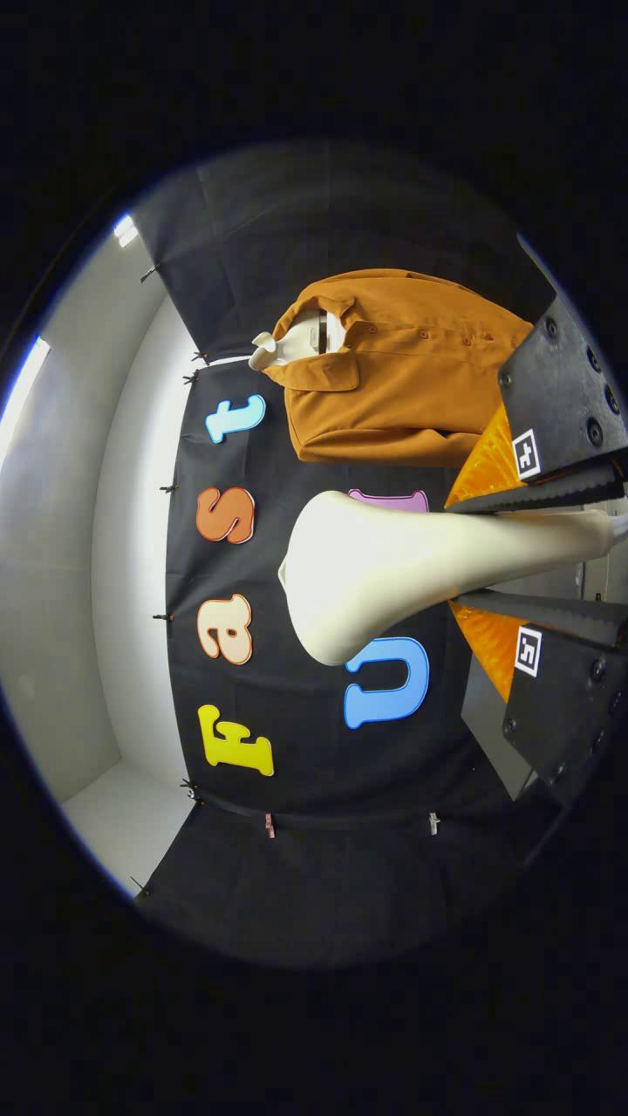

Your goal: Iron the clothes twice with a garment steamer, once on the left side and once on the right side.

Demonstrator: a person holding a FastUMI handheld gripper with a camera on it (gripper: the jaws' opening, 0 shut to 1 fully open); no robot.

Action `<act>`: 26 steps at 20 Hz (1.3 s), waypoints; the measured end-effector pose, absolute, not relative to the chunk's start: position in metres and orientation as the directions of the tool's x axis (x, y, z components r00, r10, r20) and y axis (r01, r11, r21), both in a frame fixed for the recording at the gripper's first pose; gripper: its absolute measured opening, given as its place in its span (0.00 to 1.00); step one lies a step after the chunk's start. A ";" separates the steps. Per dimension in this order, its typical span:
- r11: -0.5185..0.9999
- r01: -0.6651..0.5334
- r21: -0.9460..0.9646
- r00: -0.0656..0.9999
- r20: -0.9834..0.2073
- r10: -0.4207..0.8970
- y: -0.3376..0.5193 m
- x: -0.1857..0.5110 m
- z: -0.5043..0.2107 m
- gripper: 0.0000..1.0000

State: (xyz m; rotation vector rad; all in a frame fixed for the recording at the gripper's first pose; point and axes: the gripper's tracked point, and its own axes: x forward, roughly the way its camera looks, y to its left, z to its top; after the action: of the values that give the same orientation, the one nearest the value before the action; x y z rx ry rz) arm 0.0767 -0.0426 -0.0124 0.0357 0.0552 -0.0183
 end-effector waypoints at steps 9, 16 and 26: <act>0.999 0.035 0.039 0.996 -0.089 -0.032 -0.020 0.068 -0.023 0.47; 0.998 0.045 0.032 0.995 -0.089 -0.042 -0.019 0.069 -0.025 0.46; 0.998 0.052 0.036 0.993 -0.103 -0.048 -0.021 0.076 -0.029 0.47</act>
State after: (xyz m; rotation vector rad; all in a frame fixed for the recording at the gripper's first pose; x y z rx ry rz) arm 0.0760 -0.0208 -0.0292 0.0386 0.1027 -0.0505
